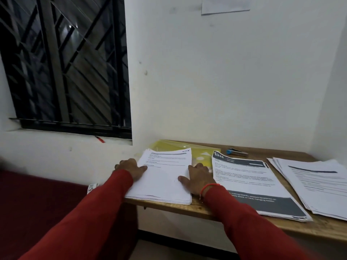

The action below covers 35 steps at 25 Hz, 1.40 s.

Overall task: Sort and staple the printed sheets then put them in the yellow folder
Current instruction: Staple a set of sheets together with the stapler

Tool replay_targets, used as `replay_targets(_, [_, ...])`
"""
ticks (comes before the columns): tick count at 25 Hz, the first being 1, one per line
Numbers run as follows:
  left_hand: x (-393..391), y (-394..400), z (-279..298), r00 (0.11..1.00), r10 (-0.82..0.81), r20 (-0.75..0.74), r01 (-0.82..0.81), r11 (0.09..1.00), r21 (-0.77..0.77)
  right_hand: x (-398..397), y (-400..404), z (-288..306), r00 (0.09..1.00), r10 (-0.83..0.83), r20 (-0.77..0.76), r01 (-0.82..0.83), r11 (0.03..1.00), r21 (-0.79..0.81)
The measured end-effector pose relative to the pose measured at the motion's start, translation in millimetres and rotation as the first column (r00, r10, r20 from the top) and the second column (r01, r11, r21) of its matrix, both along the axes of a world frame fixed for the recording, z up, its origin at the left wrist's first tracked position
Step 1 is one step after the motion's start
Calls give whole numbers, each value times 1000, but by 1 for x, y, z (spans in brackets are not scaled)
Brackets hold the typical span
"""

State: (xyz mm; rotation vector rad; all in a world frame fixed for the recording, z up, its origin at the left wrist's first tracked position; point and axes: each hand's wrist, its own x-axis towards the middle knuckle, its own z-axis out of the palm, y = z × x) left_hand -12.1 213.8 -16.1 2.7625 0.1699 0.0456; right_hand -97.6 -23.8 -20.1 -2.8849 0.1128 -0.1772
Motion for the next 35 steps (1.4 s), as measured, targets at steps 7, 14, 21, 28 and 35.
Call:
replay_targets(7, [-14, -16, -10, 991, 15, 130, -26, 996, 82, 4, -4, -4, 1000, -7, 13, 5, 988, 153])
replay_targets(14, [-20, -17, 4, 996, -38, 83, 57, 969, -242, -1, -6, 1, 1000, -2, -2, 3, 966, 259])
replay_targets(21, [-51, -21, 30, 889, -161, 428, 416, 671, -613, -2, -18, 10, 978, -176, 110, -12, 484, 875])
replay_targets(28, [-90, -88, 88, 596, -157, 788, 759, 429, -489, -47, -64, 91, 777, -213, 592, -523, 304, 796])
replay_targets(35, [-106, -203, 101, 497, -181, 849, 843, 335, -422, -93, -166, 121, 652, -282, 704, -551, 462, 695])
